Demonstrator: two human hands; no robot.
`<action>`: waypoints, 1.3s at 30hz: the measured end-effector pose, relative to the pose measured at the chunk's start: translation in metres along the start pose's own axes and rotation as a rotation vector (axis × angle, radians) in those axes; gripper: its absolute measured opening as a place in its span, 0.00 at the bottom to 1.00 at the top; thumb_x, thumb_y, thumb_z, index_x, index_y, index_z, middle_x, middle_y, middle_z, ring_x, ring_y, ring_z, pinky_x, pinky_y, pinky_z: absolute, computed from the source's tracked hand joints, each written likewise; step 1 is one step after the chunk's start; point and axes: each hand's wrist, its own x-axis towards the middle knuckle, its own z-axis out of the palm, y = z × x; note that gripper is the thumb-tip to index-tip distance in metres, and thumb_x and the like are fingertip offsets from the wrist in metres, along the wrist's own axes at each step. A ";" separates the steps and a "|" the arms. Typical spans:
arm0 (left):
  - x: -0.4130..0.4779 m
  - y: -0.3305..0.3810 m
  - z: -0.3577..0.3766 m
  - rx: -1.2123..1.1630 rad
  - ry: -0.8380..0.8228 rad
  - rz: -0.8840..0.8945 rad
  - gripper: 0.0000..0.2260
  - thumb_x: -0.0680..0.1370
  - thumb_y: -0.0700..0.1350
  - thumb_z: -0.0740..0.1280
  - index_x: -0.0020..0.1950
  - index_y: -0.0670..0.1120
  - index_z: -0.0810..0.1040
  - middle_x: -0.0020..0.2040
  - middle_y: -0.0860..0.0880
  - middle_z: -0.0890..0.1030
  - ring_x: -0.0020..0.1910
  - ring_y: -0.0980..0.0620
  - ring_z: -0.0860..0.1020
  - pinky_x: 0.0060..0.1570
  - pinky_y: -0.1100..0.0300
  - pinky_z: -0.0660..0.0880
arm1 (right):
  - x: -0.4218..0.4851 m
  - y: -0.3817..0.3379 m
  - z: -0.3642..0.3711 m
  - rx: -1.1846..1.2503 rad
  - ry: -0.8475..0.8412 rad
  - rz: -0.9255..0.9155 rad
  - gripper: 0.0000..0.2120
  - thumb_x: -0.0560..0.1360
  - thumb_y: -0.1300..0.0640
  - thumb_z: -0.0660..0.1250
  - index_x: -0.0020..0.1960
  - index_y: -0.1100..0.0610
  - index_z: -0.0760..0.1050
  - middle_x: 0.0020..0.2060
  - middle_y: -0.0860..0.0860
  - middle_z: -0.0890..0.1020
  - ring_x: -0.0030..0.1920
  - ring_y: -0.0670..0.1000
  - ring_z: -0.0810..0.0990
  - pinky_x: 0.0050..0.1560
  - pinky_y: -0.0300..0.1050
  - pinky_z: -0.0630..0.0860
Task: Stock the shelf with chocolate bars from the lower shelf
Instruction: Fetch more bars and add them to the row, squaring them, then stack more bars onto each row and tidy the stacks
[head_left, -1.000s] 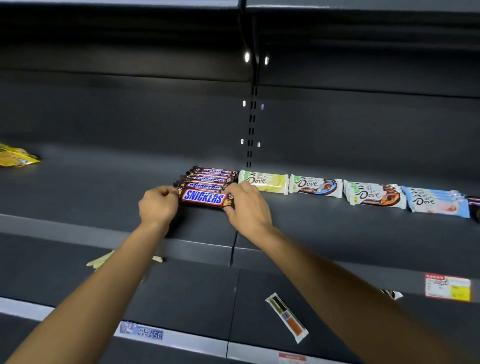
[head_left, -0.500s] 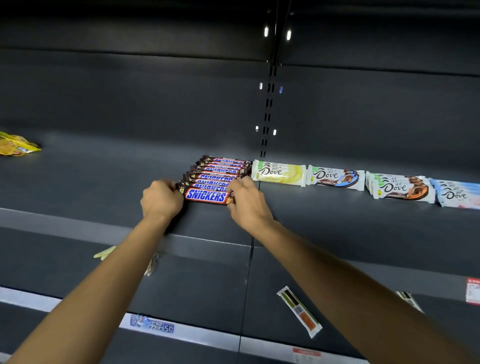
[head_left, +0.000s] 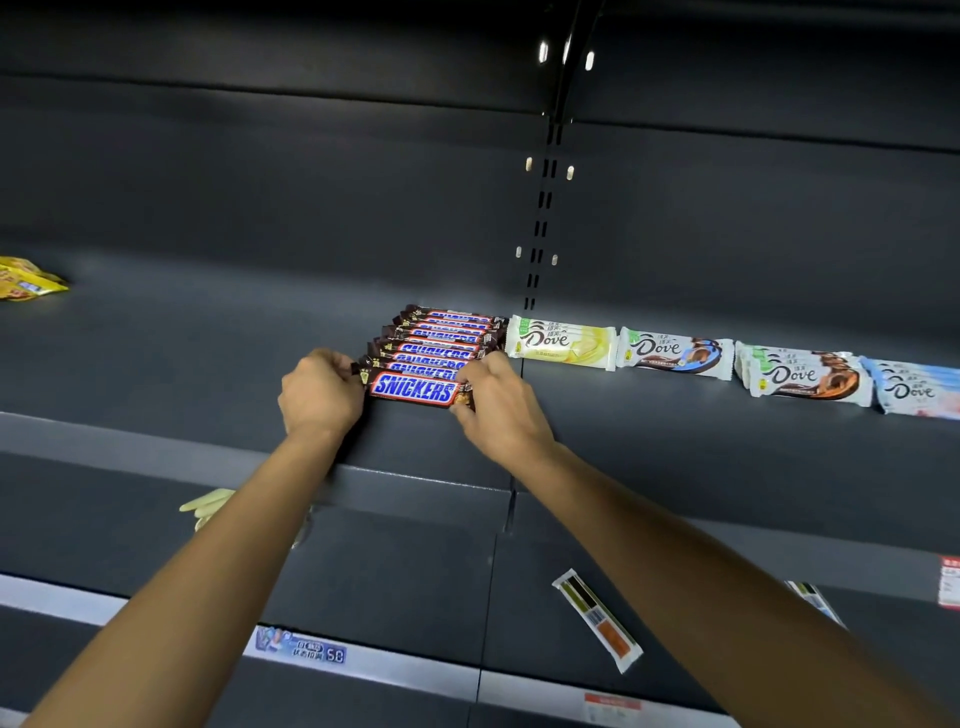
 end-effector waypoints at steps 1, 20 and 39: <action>0.001 0.000 0.000 0.004 0.002 0.001 0.08 0.75 0.40 0.63 0.49 0.48 0.79 0.51 0.43 0.82 0.56 0.39 0.76 0.55 0.54 0.72 | 0.000 0.000 0.000 -0.001 0.001 -0.002 0.17 0.75 0.55 0.67 0.62 0.58 0.71 0.59 0.54 0.70 0.56 0.54 0.74 0.55 0.45 0.72; -0.003 0.002 0.001 0.026 0.020 0.004 0.11 0.75 0.40 0.63 0.54 0.46 0.81 0.53 0.39 0.81 0.57 0.36 0.75 0.57 0.52 0.71 | -0.002 0.005 0.000 0.065 -0.038 -0.013 0.17 0.78 0.59 0.63 0.66 0.59 0.71 0.59 0.55 0.71 0.59 0.54 0.73 0.60 0.44 0.69; -0.090 0.057 0.029 0.247 0.111 0.541 0.14 0.72 0.41 0.65 0.57 0.42 0.79 0.53 0.39 0.79 0.54 0.37 0.71 0.51 0.48 0.70 | -0.060 0.045 -0.064 -0.101 0.002 0.090 0.12 0.77 0.51 0.60 0.58 0.54 0.75 0.58 0.54 0.75 0.61 0.55 0.71 0.57 0.48 0.72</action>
